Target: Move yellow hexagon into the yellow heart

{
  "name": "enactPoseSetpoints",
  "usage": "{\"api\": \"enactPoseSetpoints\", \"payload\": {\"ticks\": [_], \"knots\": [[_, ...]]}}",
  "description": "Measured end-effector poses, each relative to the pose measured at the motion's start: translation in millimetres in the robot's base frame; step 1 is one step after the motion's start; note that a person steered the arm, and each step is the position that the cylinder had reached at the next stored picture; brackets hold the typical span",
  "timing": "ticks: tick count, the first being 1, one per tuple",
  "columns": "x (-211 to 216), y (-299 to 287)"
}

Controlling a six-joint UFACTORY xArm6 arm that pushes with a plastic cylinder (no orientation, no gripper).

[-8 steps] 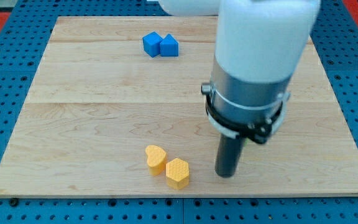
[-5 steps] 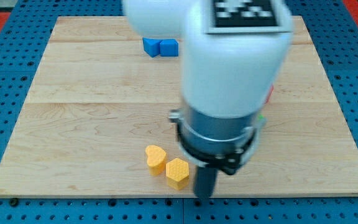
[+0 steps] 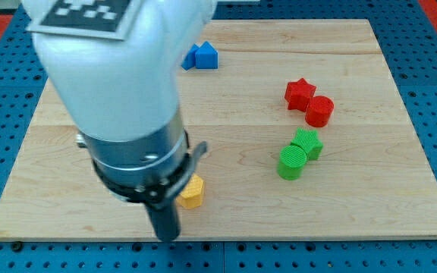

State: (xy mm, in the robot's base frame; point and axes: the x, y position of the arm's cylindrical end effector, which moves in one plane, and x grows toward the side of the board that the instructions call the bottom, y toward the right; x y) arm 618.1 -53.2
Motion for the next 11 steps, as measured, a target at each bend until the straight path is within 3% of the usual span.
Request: {"api": "enactPoseSetpoints", "payload": {"ticks": [1, 4, 6, 8, 11], "knots": [[-2.3, 38.8], [-45.6, -22.3], [-41.3, -36.9], [-39.3, 43.7], [-47.4, 44.6]]}}
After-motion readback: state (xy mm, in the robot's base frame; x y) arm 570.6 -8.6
